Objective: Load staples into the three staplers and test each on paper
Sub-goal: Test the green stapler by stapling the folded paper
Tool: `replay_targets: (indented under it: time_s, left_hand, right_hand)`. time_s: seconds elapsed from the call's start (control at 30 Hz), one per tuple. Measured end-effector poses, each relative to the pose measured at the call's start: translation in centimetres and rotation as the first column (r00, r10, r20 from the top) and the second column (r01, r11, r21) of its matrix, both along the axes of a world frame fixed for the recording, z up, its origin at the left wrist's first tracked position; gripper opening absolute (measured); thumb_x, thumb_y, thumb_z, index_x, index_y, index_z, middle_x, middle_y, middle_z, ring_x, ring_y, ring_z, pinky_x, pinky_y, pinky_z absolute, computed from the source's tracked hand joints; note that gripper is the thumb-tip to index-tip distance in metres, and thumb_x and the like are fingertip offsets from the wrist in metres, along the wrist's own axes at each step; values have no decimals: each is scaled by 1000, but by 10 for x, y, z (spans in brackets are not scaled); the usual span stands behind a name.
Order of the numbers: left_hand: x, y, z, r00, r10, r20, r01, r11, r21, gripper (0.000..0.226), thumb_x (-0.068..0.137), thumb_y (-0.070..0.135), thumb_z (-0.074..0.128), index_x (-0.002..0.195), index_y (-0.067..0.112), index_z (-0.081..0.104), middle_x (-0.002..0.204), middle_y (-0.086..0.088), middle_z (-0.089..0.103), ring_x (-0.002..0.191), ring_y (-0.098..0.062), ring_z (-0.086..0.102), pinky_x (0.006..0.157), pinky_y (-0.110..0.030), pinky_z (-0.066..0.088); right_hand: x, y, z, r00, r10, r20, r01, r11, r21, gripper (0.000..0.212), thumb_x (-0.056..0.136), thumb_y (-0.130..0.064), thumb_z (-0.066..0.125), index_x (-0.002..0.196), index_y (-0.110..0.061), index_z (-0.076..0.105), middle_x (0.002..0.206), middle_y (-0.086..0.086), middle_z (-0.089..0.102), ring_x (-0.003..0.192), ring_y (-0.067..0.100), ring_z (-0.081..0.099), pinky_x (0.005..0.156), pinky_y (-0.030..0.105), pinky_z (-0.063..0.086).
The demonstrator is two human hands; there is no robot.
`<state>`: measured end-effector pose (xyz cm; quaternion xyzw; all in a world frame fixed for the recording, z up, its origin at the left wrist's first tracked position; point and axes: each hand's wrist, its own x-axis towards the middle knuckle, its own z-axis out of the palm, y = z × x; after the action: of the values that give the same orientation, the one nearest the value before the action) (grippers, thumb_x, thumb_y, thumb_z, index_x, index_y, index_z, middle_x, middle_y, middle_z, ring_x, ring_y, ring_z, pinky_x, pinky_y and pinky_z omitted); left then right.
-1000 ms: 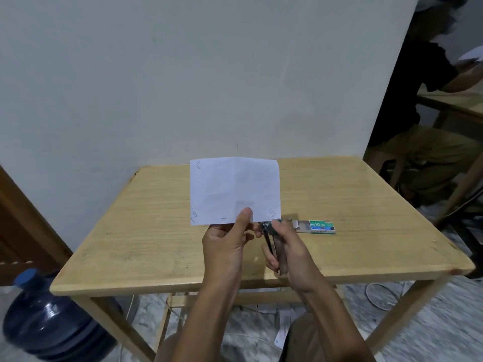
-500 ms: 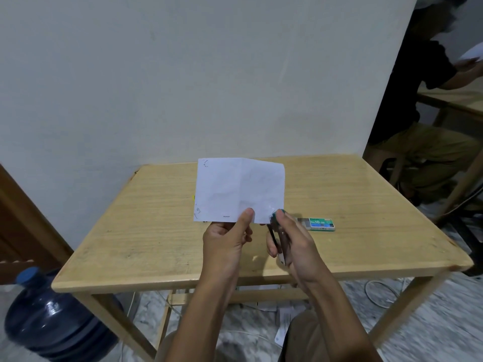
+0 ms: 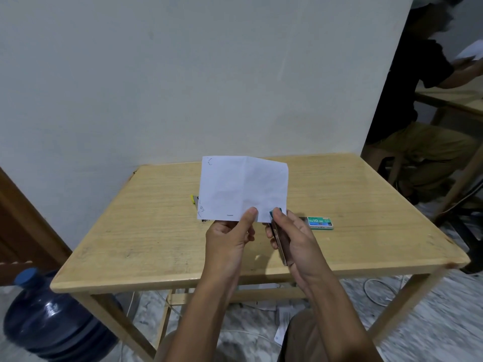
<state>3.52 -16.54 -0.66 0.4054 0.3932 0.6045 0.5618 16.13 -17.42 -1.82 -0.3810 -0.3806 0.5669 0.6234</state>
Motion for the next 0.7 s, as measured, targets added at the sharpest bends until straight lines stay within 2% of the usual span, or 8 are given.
replay_targets:
  time_s: [0.17,0.27,0.3,0.37,0.4,0.5,0.57,0.7]
  left_hand:
    - [0,1,2,1000,0,14,0,1000,-4,20,83,20,74,69,13,62,62,-3,50,61,-15,46,67,-34,41]
    - [-2,1,3,996,2,94,1,999,-33,13,83,17,74,73,14,65,64,-2,52,59,-14,46,65,-31,41]
    - [-3,2,4,993,0,120,5,999,-45,11,83,16,73,75,15,66,64,-1,53,59,-13,47,65,-30,42]
    - [-3,1,5,992,-5,129,14,998,-68,10,83,16,73,75,16,67,64,2,55,58,-11,47,64,-28,42]
    - [-4,1,5,992,-11,126,21,997,-78,9,83,15,73,75,17,68,65,3,56,58,-11,47,64,-28,42]
    - [-5,0,3,992,-81,100,90,992,-88,7,82,18,74,77,19,70,67,3,57,61,-12,48,65,-28,44]
    - [-6,0,3,987,-127,94,138,983,-122,7,81,21,74,84,17,69,70,1,59,63,-15,53,65,-28,45]
    - [-26,10,6,979,-128,160,161,964,-212,26,83,27,69,99,8,64,77,-7,64,65,-18,63,65,-31,48]
  right_hand:
    - [-3,-2,2,998,-20,51,20,1000,5,27,81,-43,74,79,-18,64,57,0,52,52,11,48,49,21,37]
    - [0,-4,4,996,-14,93,14,1000,-2,40,82,-54,61,80,-14,62,48,0,47,40,10,36,41,17,31]
    - [1,-4,4,996,-19,89,19,1000,0,47,80,-59,60,87,-12,65,51,0,53,39,9,33,40,16,30]
    - [3,-3,7,997,-73,33,73,997,-9,64,73,-68,70,103,-11,66,78,0,71,41,7,31,41,15,30]
    - [4,-2,10,994,-109,22,110,993,-33,65,70,-65,75,105,-11,65,85,-1,71,42,7,30,43,17,30]
    - [9,3,17,982,-168,90,175,981,-81,22,80,-36,78,82,-19,63,60,-6,49,44,9,28,50,26,25]
    - [12,6,18,976,-162,144,173,983,-66,21,86,-22,74,73,-20,59,51,-9,39,44,9,27,51,28,24]
    - [28,8,25,966,-128,226,148,986,-74,20,91,-18,69,75,-18,57,46,-13,37,43,6,27,51,25,26]
